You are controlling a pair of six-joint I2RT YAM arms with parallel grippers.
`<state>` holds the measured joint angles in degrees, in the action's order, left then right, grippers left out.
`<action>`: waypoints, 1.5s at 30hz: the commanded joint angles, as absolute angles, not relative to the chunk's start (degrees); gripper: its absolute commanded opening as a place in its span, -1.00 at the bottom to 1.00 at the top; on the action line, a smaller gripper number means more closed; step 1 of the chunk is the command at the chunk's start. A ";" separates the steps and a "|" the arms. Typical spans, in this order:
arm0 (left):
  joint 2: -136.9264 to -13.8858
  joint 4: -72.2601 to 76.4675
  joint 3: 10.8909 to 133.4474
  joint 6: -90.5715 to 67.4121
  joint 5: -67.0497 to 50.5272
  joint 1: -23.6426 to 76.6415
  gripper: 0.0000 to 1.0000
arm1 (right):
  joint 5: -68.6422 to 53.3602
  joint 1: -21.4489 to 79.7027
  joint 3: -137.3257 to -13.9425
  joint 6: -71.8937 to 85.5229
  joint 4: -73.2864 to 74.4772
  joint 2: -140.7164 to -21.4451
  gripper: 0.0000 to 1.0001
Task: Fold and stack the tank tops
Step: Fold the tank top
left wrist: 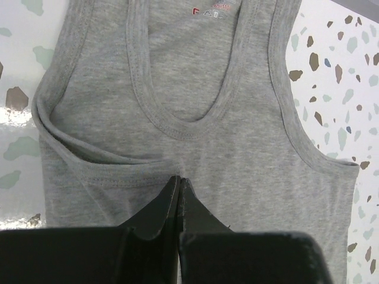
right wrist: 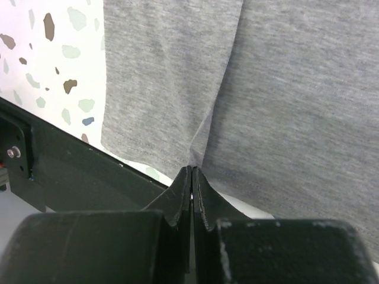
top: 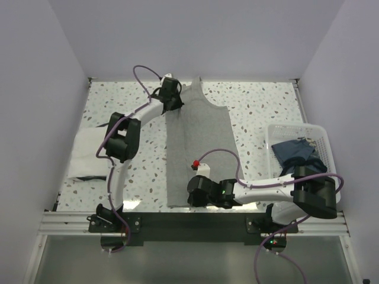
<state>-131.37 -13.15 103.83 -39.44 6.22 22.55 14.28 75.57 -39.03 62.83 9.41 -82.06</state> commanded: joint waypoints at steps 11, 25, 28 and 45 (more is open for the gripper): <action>-134.82 -13.45 108.37 -39.38 5.54 23.82 -1.00 | 18.54 76.03 -36.91 65.39 11.60 -78.49 -1.00; -135.97 -12.57 107.23 -38.76 5.36 23.99 -0.92 | 21.44 78.22 -39.55 64.25 16.69 -76.38 -1.00; -135.44 -12.57 106.96 -38.67 6.06 23.99 -1.00 | 21.80 78.84 -40.43 64.25 17.49 -76.38 -1.00; -129.91 -10.28 103.98 -39.46 7.56 23.91 -1.00 | 24.87 80.95 -43.24 64.69 22.06 -75.14 -1.00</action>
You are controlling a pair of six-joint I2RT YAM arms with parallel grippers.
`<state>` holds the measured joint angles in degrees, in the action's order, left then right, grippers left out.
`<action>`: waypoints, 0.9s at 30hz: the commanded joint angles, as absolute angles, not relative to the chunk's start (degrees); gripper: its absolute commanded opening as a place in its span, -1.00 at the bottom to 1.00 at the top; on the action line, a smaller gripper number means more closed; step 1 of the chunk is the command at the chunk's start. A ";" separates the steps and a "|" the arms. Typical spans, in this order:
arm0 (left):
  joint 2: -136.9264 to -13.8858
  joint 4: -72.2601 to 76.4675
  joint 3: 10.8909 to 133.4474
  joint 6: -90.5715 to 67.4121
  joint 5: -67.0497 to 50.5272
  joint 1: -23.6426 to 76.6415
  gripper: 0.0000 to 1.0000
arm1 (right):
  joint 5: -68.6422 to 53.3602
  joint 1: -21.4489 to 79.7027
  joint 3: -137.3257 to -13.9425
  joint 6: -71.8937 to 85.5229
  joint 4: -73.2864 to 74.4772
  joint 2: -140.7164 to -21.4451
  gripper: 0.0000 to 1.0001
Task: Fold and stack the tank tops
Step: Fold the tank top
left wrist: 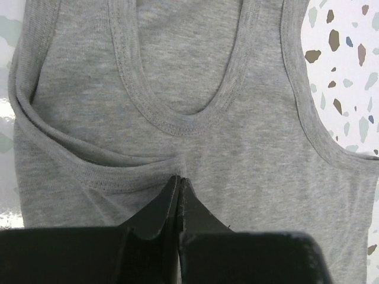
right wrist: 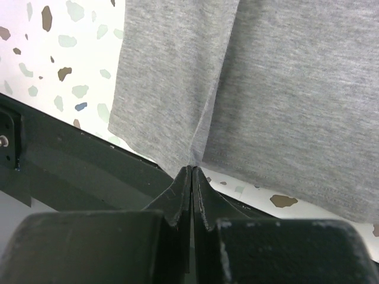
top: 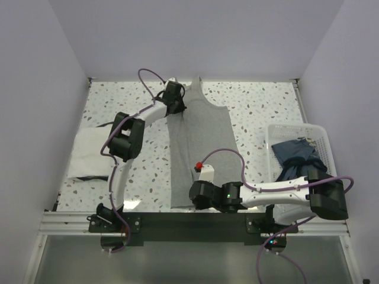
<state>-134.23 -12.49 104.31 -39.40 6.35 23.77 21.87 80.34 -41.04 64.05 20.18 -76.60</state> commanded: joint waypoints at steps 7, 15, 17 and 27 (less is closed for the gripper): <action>-127.88 -8.27 101.52 -40.34 8.79 23.82 -1.00 | 24.96 81.30 -42.80 65.30 22.24 -74.97 -1.00; -126.74 -7.65 101.69 -40.43 8.44 23.38 -1.00 | 25.31 81.74 -42.98 65.30 22.32 -75.06 -1.00; -127.17 -8.00 102.30 -40.34 8.26 23.38 -1.00 | 25.22 81.83 -42.98 65.48 22.32 -74.97 -1.00; -130.95 -8.35 104.41 -40.52 4.93 23.47 -1.00 | 26.45 82.18 -42.37 66.44 24.08 -74.27 -1.00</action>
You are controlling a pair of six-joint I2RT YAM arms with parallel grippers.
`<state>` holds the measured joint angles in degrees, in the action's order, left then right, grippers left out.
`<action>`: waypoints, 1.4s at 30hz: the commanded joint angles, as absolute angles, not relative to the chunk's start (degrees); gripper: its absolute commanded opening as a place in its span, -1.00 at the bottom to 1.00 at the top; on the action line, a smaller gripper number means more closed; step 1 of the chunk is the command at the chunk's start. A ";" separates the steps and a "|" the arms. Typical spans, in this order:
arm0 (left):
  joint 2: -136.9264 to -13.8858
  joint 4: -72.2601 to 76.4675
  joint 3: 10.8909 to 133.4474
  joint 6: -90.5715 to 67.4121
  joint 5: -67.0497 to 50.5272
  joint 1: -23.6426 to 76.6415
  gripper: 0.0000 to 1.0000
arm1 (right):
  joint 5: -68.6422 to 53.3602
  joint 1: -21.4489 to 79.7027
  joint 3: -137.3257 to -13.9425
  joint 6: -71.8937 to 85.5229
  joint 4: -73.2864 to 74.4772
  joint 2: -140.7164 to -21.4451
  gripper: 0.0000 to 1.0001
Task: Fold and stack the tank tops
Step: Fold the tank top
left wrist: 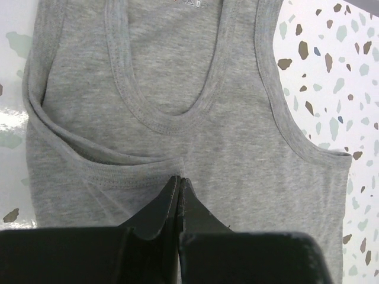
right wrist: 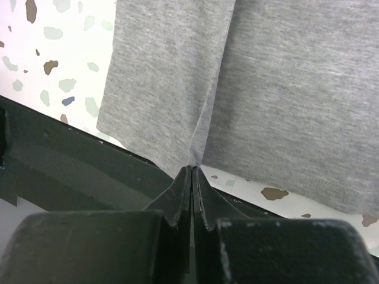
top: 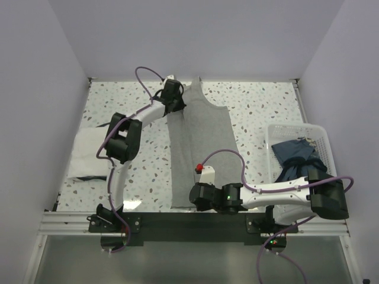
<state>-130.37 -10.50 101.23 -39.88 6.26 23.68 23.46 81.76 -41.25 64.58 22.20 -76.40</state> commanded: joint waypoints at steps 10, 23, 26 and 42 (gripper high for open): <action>-134.38 -7.91 105.29 -39.73 1.23 23.82 -0.88 | 25.75 82.18 -40.78 67.85 24.00 -75.67 -1.00; -128.25 -3.78 103.89 -36.83 -1.49 23.47 0.08 | 27.68 82.18 -43.76 67.33 30.22 -74.09 -0.10; -124.46 -5.26 102.49 -37.87 -0.18 22.33 0.07 | 29.70 82.44 -47.61 64.87 32.51 -73.65 -0.10; -126.30 -12.57 98.61 -33.58 -11.07 11.07 -0.29 | 22.85 82.62 -74.18 45.44 29.97 -101.60 -0.26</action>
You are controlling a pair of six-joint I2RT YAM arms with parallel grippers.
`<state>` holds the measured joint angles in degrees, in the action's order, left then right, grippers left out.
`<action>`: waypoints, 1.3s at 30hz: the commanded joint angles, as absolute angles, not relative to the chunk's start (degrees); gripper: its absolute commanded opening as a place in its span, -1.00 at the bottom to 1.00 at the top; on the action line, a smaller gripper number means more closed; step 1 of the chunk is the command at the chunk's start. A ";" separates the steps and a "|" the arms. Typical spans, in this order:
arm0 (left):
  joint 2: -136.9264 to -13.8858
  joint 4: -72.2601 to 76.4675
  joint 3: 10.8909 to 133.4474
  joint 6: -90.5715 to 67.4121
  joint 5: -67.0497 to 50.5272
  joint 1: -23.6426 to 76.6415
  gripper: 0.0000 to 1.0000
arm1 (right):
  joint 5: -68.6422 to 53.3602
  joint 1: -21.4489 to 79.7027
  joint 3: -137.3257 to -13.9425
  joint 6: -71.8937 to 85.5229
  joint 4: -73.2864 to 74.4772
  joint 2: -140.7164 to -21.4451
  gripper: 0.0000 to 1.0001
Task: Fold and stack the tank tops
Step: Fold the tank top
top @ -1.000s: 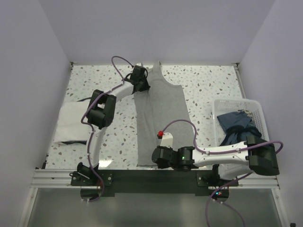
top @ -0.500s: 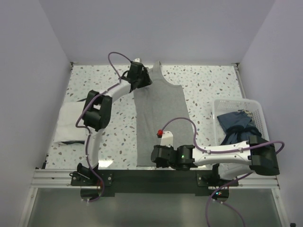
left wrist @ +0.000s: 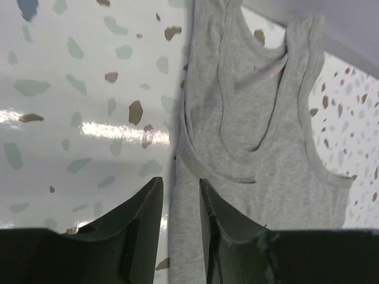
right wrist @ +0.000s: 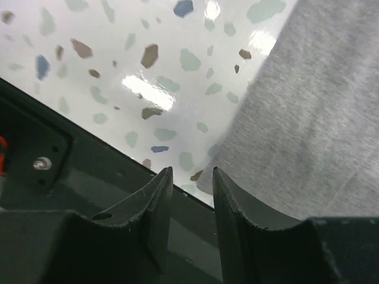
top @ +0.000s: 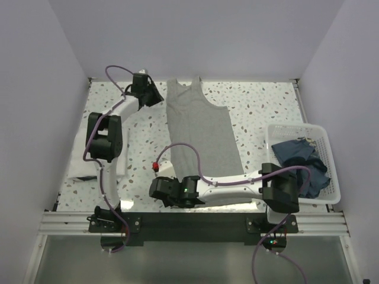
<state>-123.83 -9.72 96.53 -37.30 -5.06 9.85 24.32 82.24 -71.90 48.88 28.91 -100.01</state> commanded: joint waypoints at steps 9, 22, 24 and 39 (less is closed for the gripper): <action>-127.53 -12.22 98.17 -33.05 -12.30 11.07 -0.26 | 20.04 82.62 -74.27 44.47 29.44 -106.96 -0.28; -126.65 -10.12 95.37 -32.78 -14.06 11.25 -0.21 | 18.37 82.53 -68.91 46.06 27.43 -106.44 -0.62; -126.39 -9.32 93.88 -33.05 -14.76 11.34 -0.21 | 17.67 82.18 -68.03 46.14 26.46 -105.39 -0.78; -128.32 -6.24 91.49 -33.40 -14.51 12.22 -0.13 | 7.56 75.94 -56.34 48.51 15.21 -97.12 -1.00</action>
